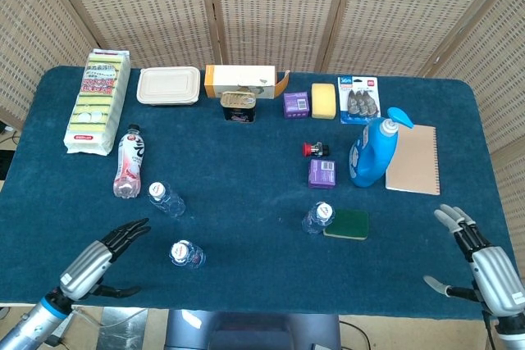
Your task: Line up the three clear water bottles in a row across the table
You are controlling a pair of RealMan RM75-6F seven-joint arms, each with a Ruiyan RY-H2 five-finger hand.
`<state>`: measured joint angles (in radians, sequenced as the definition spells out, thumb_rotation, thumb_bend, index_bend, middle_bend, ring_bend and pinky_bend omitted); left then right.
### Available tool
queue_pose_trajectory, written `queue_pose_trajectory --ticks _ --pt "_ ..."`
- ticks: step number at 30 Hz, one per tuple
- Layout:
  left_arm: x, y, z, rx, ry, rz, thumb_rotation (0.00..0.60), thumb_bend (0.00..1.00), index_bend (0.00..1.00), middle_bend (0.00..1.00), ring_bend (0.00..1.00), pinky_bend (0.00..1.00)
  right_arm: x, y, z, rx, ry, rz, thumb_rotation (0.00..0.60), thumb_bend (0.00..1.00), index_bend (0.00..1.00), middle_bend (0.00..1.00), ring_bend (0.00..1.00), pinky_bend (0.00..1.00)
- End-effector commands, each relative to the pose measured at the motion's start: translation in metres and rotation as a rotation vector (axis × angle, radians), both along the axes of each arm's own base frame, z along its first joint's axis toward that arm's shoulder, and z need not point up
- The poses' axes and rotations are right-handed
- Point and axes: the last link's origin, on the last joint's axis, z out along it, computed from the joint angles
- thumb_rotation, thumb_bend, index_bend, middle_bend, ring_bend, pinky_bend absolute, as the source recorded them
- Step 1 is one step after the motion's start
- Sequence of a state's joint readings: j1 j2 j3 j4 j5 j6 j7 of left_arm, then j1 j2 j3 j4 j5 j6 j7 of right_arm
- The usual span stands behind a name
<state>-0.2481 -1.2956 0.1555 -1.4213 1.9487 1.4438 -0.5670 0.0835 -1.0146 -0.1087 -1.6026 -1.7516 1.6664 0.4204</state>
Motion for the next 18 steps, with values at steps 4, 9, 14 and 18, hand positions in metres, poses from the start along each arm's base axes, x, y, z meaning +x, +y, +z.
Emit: queue_pose_trajectory --ticks 4,9,14,18 --pt "0.014 0.018 -0.034 -0.066 -0.128 0.023 0.6 0.14 0.0 0.0 0.0 0.1 0.0 0.002 0.005 0.001 -0.022 0.015 0.6 0.03 0.07 0.05 0.05 0.28" --pt "0.02 0.026 -0.053 -0.118 -0.185 0.039 0.6 0.14 0.0 0.0 0.0 0.1 0.001 0.003 0.007 -0.001 -0.039 0.028 0.6 0.03 0.06 0.05 0.05 0.28" --pt "0.023 0.033 -0.069 -0.152 -0.22 0.057 0.6 0.14 0.0 0.0 0.0 0.1 0.001 0.003 0.008 0.004 -0.051 0.033 0.6 0.03 0.06 0.05 0.05 0.28" --pt "0.025 0.037 -0.082 -0.163 -0.231 0.062 0.6 0.15 0.0 0.0 0.0 0.11 0.0 0.004 0.01 0.003 -0.06 0.036 0.6 0.03 0.06 0.05 0.05 0.28"
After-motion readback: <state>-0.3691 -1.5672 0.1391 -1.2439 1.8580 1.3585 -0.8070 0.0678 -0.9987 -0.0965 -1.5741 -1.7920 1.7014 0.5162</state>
